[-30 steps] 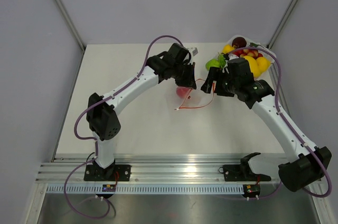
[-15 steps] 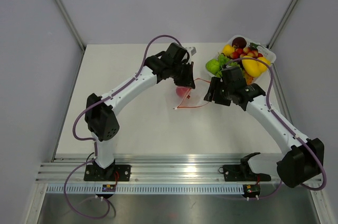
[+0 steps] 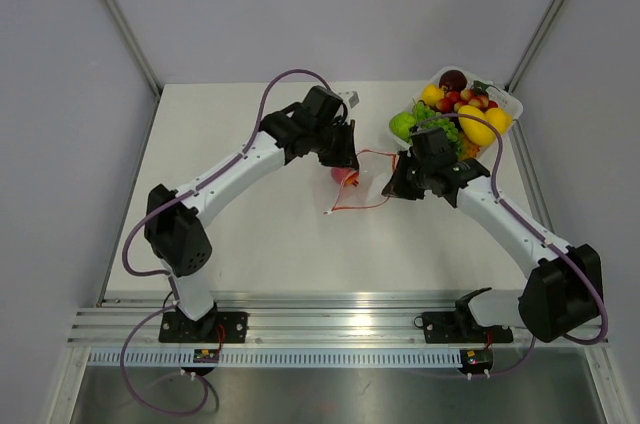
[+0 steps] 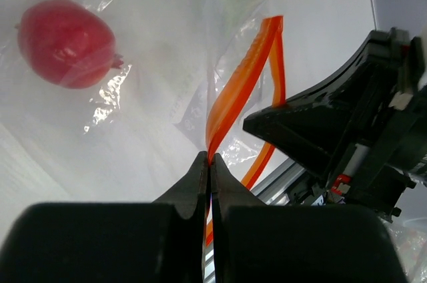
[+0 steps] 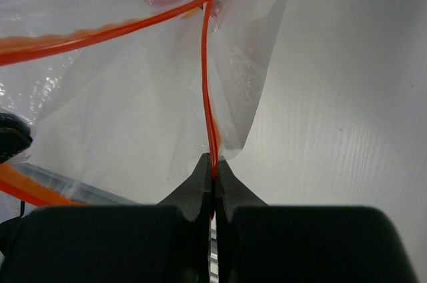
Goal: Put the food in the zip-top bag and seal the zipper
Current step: Adjust the zipper food storage bag at the center of the board, then pick up the fake fruit from the bin, then place the fake fruit in the zipper food storage bag, then adjust the zipper food storage bag at the center of the board.
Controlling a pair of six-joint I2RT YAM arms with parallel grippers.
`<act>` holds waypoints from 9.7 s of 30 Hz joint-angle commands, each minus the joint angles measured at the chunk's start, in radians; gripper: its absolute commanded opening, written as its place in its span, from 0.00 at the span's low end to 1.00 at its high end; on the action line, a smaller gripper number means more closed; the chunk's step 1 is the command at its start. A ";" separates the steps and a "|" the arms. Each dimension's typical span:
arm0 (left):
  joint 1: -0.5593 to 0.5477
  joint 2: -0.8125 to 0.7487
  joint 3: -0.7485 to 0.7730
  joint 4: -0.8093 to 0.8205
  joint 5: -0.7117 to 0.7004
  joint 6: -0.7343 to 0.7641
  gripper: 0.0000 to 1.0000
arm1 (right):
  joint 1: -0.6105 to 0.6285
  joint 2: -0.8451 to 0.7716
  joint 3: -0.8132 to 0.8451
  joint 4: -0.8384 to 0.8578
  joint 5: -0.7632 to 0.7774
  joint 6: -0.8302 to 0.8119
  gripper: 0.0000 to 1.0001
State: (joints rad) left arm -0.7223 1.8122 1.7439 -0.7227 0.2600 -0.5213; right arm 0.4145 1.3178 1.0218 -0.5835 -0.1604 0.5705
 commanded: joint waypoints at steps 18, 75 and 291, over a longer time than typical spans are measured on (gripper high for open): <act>0.011 -0.238 -0.032 -0.032 -0.226 -0.003 0.00 | 0.076 0.127 0.299 0.044 -0.045 -0.035 0.03; 0.007 -0.145 -0.072 -0.021 -0.137 0.029 0.00 | -0.095 0.259 0.431 -0.147 0.558 -0.420 0.95; 0.069 -0.059 0.092 -0.055 0.030 0.055 0.00 | 0.015 -0.054 0.193 0.054 0.351 -0.262 0.74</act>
State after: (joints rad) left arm -0.6556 1.7832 1.8225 -0.8062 0.3096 -0.4931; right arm 0.4534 1.3045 1.1610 -0.5537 0.1188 0.3271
